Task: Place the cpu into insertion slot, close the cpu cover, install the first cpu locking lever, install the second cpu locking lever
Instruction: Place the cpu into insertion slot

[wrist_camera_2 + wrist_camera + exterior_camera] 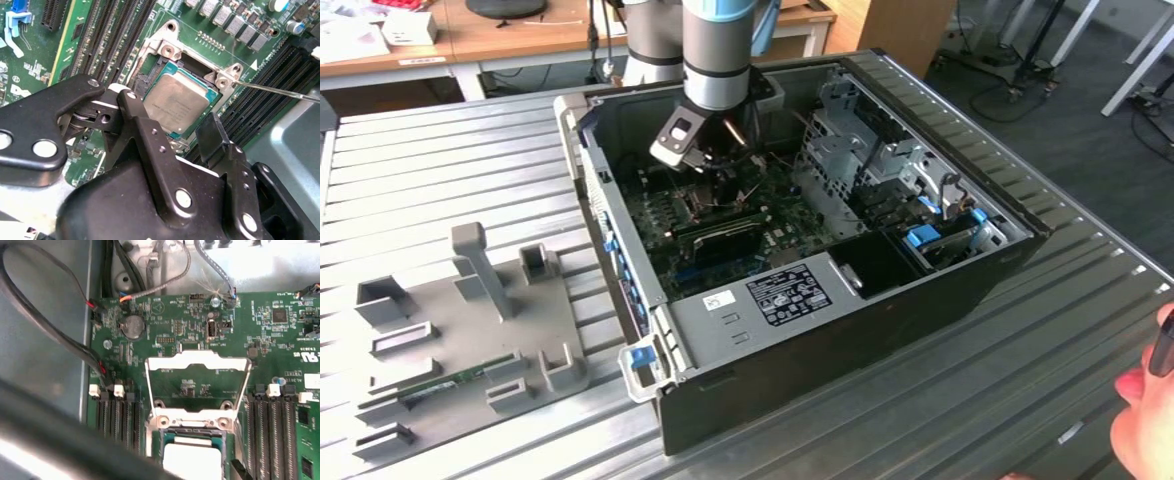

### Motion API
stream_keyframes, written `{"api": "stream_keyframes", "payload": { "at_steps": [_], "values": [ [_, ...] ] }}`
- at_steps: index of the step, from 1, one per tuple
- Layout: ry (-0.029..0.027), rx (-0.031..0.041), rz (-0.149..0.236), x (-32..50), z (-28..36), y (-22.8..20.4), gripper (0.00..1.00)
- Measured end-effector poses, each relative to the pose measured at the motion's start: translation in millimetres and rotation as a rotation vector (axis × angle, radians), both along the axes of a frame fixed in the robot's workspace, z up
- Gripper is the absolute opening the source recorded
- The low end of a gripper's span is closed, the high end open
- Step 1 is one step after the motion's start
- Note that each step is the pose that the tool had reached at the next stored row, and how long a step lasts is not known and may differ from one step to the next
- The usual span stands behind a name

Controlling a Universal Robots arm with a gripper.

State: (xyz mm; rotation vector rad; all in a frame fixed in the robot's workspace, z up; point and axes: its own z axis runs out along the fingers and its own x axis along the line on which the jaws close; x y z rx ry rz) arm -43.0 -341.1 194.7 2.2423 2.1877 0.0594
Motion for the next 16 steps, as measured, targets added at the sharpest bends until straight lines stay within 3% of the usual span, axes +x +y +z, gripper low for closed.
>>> {"api": "stream_keyframes", "payload": {
  "at_steps": [2,9,16],
  "values": [
    [0.0002,0.0,-0.018,0.0,-0.2,0.0,0.67],
    [0.0,0.0,-0.019,0.0,-2.9,4.2,0.67],
    [0.0001,-0.009,-0.019,-0.1,-4.8,4.1,0.67]
  ]
}}
